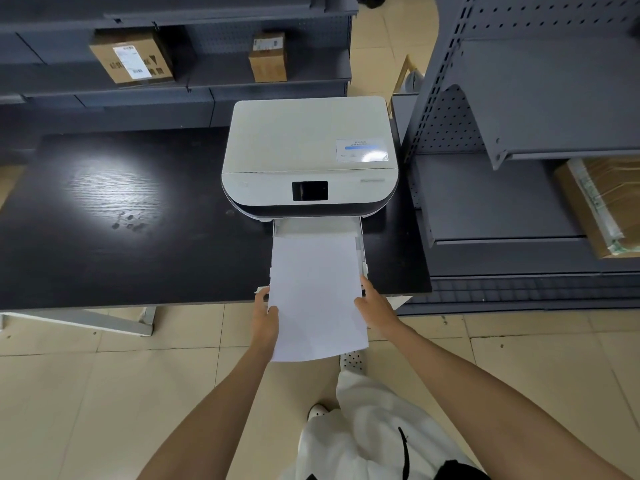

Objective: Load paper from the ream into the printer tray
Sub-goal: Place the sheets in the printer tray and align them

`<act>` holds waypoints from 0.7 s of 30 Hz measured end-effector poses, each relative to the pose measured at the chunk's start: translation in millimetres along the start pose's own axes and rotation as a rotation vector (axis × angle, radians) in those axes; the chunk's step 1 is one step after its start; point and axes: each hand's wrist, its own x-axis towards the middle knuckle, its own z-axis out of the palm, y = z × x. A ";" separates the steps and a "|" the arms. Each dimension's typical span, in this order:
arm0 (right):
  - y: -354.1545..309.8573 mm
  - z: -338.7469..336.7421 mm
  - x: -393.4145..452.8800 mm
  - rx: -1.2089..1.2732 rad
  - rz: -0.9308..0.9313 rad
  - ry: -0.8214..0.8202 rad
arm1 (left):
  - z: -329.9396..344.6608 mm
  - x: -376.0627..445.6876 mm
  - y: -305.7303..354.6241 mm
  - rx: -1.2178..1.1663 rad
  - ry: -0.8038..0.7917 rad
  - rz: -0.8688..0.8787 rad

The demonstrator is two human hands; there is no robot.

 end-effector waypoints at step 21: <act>-9.0 -24.2 31.2 0.006 0.052 0.006 | 16.2 36.4 28.4 0.022 0.004 -0.064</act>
